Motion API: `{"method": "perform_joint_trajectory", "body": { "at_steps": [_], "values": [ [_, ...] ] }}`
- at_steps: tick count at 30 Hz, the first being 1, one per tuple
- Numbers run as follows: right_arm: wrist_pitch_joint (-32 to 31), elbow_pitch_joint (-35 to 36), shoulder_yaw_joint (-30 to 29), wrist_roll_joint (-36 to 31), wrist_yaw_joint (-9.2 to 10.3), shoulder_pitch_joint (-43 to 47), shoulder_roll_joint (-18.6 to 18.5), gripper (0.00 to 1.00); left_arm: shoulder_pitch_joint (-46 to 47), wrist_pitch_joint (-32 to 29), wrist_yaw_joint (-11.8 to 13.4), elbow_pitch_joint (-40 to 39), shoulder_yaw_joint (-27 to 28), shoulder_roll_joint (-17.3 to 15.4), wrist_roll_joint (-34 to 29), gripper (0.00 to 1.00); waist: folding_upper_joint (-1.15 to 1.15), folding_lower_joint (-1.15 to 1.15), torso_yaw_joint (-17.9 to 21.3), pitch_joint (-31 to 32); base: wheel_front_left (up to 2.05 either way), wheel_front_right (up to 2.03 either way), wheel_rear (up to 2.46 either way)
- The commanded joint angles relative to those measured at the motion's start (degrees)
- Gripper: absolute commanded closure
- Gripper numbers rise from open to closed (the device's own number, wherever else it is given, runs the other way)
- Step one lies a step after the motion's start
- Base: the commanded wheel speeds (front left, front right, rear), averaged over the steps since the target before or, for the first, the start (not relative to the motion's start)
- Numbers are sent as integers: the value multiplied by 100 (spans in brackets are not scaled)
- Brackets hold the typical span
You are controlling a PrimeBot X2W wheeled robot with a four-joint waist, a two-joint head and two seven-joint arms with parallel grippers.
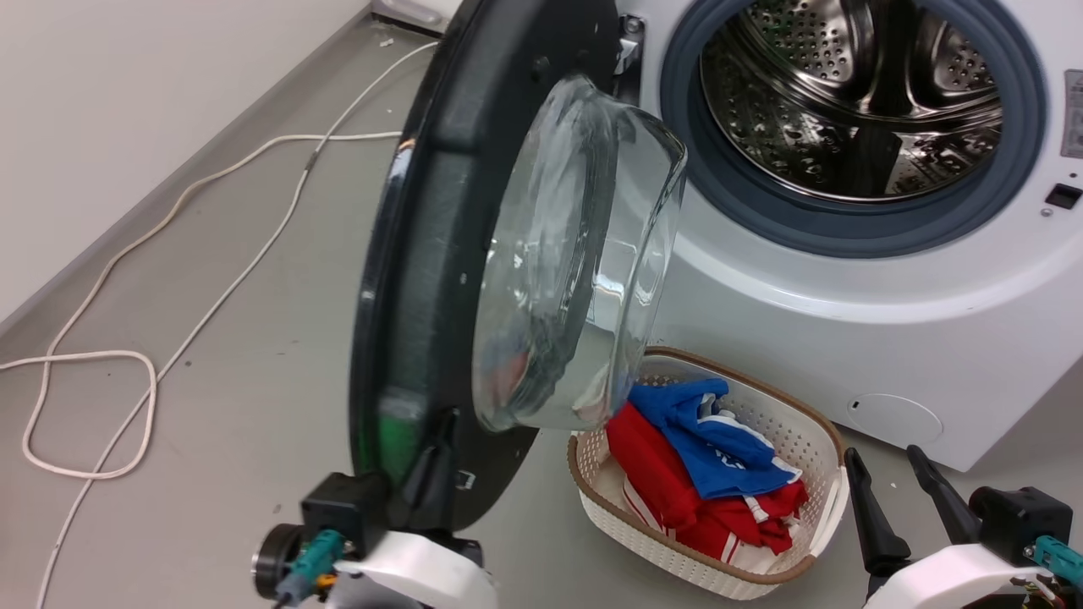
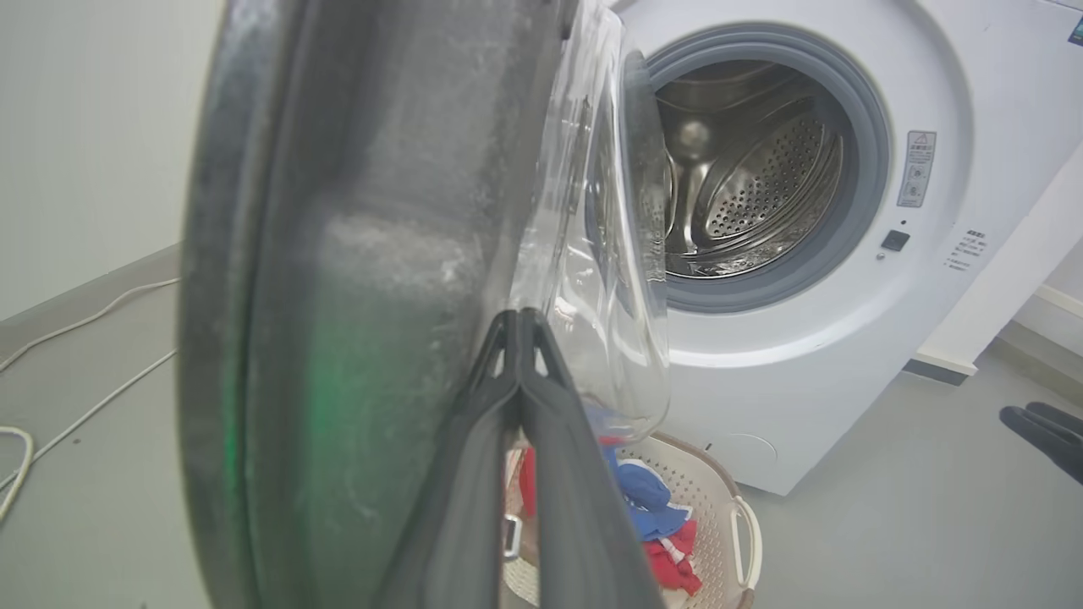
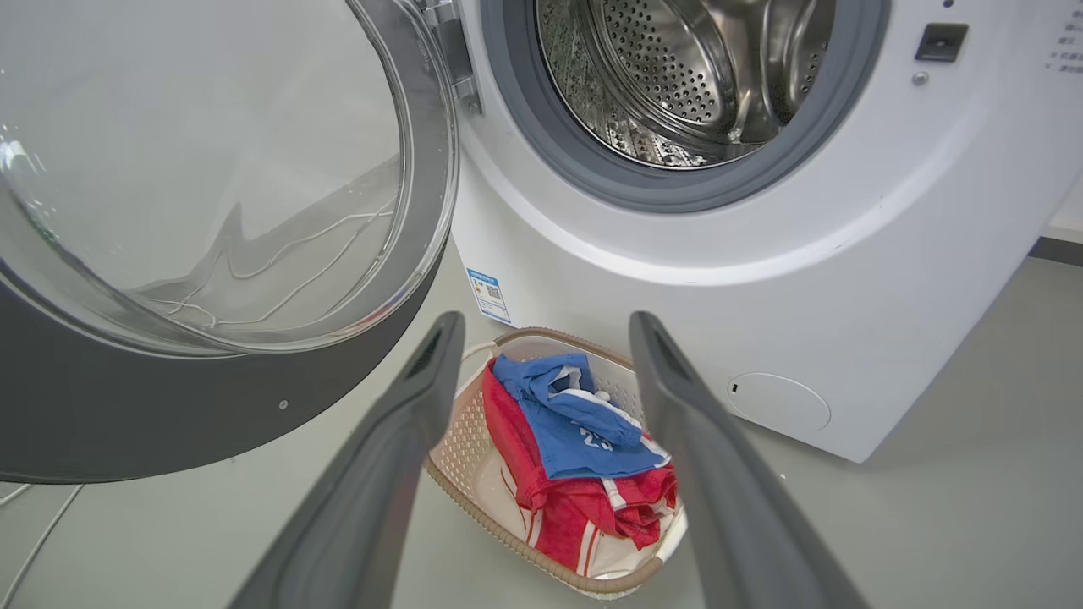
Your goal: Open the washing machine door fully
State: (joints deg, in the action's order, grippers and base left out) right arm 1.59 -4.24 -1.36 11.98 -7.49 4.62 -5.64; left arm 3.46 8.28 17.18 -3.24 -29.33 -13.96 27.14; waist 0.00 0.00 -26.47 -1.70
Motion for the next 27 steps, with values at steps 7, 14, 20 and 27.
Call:
{"method": "perform_joint_trajectory", "body": {
  "at_steps": [7, 14, 20, 27],
  "values": [
    [-35, 71, -40, 2, -1, -93, -64, 0, 44, 102, -23, 185, 644, -442, 316, 100, 0, 0, 103, -85, 0, 0, 0],
    [-127, 197, -111, 25, -1, -196, -210, 0, 212, 204, 20, 377, 1379, -842, 642, 100, 0, 0, 418, -420, 0, 0, 0],
    [-144, 262, -134, 103, -1, -296, -331, 0, 374, 233, -80, 660, 1932, -1128, 985, 100, 0, 0, 618, -721, 0, 0, 0],
    [-169, 290, -102, 145, -1, -446, -467, 0, 652, 281, -193, 1133, 2293, -1357, 1210, 100, 0, 0, 754, -971, 0, 0, 0]
  ]
}}
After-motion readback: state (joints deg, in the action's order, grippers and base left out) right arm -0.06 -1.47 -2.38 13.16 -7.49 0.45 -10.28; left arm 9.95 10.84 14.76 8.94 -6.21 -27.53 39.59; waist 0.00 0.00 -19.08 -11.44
